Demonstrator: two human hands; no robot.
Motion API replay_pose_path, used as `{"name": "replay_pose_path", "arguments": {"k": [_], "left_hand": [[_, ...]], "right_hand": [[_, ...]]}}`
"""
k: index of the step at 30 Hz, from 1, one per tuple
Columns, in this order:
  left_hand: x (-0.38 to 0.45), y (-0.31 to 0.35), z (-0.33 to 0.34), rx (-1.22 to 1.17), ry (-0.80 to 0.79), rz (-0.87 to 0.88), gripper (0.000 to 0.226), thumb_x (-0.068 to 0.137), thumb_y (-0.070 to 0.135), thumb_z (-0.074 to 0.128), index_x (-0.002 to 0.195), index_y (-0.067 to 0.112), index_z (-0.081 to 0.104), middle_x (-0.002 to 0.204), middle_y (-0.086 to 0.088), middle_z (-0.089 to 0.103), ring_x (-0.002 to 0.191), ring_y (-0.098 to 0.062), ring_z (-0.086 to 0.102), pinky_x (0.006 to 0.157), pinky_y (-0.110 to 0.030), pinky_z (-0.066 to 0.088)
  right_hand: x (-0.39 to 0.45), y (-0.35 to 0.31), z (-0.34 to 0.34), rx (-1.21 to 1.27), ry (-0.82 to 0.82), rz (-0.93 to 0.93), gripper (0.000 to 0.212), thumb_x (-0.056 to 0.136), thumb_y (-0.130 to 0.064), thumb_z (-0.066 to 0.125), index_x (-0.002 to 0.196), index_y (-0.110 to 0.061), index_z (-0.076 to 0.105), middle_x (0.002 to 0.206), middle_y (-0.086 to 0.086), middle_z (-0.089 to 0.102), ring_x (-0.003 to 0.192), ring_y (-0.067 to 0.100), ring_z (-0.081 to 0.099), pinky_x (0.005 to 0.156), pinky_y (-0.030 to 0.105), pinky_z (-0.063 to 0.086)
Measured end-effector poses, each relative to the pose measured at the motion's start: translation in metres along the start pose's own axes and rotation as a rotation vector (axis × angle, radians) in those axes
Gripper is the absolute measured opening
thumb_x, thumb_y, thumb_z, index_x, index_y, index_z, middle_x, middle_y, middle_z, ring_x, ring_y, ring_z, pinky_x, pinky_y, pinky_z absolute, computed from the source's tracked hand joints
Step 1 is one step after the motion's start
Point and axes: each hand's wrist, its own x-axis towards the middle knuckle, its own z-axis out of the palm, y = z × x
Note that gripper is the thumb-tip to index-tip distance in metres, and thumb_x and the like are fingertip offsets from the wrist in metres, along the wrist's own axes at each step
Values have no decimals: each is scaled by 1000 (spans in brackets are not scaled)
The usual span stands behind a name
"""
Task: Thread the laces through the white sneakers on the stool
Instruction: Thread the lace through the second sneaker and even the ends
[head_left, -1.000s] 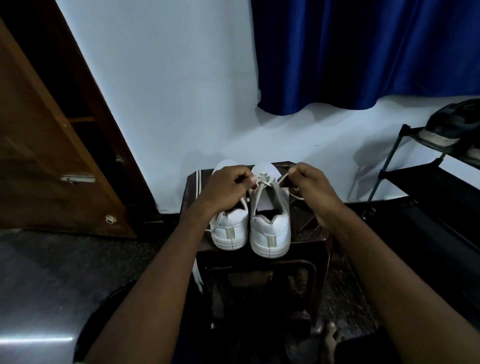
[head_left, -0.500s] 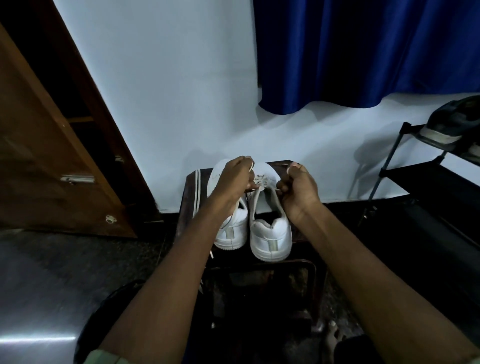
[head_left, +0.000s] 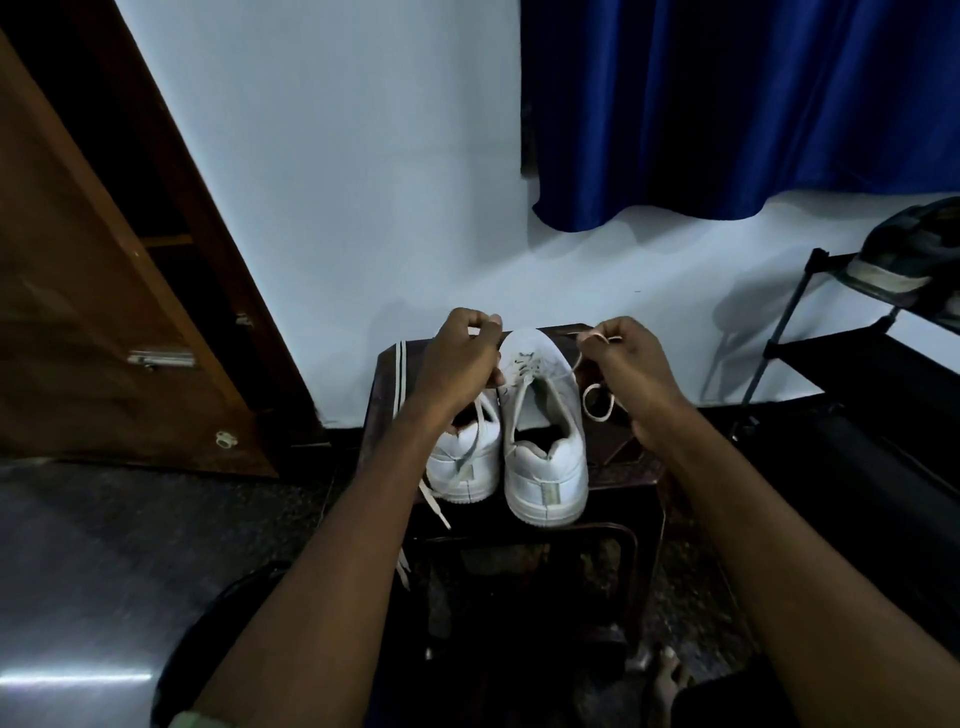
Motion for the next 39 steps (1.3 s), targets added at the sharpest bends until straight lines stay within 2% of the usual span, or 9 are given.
{"name": "replay_pose_path", "arguments": {"k": [5, 8, 14, 23, 26, 30, 32, 35, 39], "left_hand": [[-13, 7, -6, 764, 40, 266, 37, 107, 44, 45, 100, 19, 71, 84, -1, 71, 92, -27, 67, 78, -33, 43], [-14, 2, -2, 993, 8, 303, 65, 103, 63, 40, 69, 15, 68, 71, -3, 68, 83, -26, 68, 75, -33, 46], [-19, 16, -3, 425, 42, 117, 63, 107, 55, 40, 69, 12, 67, 63, 4, 74, 64, -12, 71, 82, -35, 56], [-21, 20, -16, 914, -287, 50, 39, 97, 50, 65, 80, 17, 77, 75, 3, 73, 75, -16, 66, 59, -22, 38], [-26, 27, -16, 676, -204, -52, 35, 98, 33, 56, 70, 14, 64, 66, -1, 63, 70, -22, 58, 59, -30, 36], [-26, 35, 3, -627, 103, -269, 30, 102, 21, 48, 75, 14, 58, 78, -7, 72, 78, -24, 68, 76, -31, 53], [-20, 30, 14, -1079, 127, -370, 35, 104, 20, 43, 70, 19, 45, 58, -1, 56, 54, -17, 59, 57, -25, 51], [-11, 21, 20, -962, 203, -409, 34, 100, 16, 35, 67, 25, 30, 47, 8, 21, 35, -8, 16, 35, -18, 14], [-5, 19, 12, -776, 301, -362, 35, 94, 6, 28, 65, 26, 22, 50, 8, 14, 38, -10, 9, 40, -18, 8]], "right_hand": [[-6, 4, 2, -556, -152, -366, 25, 102, -39, 61, 92, -18, 68, 83, -2, 65, 79, 15, 60, 70, 32, 40], [-12, 9, 10, -716, -156, -322, 54, 105, -51, 51, 70, -11, 60, 64, -2, 60, 68, 15, 57, 67, 35, 34], [-16, -7, 15, 328, -68, 120, 52, 99, -41, 69, 52, -21, 61, 58, 2, 50, 60, 20, 55, 48, 19, 43], [-1, 1, 35, 934, -62, 311, 48, 105, -52, 52, 96, -5, 62, 81, 7, 69, 77, 22, 71, 73, 34, 61], [-5, -2, 36, 1005, -61, 316, 47, 105, -52, 50, 83, -11, 58, 68, 2, 62, 67, 19, 66, 71, 33, 58], [-6, -3, 43, 1144, 22, 319, 44, 108, -47, 47, 73, -21, 39, 54, -5, 28, 45, 11, 29, 47, 23, 40], [-4, -5, 49, 1102, 97, 294, 45, 111, -42, 43, 71, -23, 34, 51, -6, 23, 40, 9, 19, 38, 22, 27], [3, -6, 56, 1086, 224, 310, 46, 112, -36, 40, 69, -24, 29, 49, -6, 21, 36, 9, 16, 34, 18, 17], [15, 3, 61, 1036, 366, 308, 43, 110, -32, 44, 69, -25, 31, 50, -6, 25, 38, 11, 20, 39, 17, 22]]}}
